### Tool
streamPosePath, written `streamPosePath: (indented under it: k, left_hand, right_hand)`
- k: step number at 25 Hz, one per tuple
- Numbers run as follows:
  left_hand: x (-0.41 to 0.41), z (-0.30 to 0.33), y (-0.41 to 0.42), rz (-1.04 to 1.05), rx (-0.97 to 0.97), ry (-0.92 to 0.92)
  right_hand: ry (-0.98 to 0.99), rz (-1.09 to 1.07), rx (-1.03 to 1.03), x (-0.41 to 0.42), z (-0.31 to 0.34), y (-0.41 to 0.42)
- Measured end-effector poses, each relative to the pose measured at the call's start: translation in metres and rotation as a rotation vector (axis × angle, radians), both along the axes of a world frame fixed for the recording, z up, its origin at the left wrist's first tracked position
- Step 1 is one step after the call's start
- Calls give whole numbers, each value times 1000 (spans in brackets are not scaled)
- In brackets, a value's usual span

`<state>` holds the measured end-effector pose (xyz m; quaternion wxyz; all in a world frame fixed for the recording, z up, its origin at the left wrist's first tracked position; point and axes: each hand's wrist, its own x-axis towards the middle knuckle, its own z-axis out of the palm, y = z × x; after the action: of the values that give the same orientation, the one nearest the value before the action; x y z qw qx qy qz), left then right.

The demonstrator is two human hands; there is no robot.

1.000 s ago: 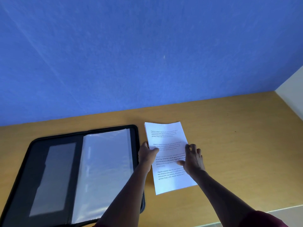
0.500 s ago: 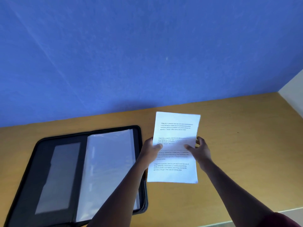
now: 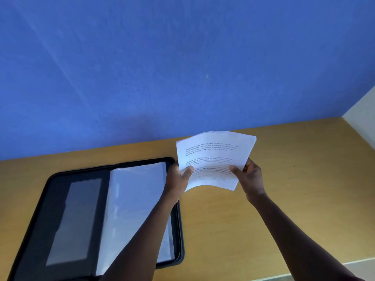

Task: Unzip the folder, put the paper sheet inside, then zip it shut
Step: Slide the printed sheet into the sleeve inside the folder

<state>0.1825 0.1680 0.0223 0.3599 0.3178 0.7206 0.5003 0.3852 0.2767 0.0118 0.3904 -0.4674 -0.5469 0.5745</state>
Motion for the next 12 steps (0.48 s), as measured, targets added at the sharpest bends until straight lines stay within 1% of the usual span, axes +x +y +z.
streamPosePath:
  k: [4,8,12]
  left_hand:
    - [3,-3,-2,7,2,9]
    - [3,-3,-4,33,-1,2]
    - [2,-9,-4,11,-85,61]
  right_hand:
    - [-155,-4,13,1,-12,-4]
    - [-200,-18,32,-1,-12,-5]
    - [-256,22,49,0,-17,-10]
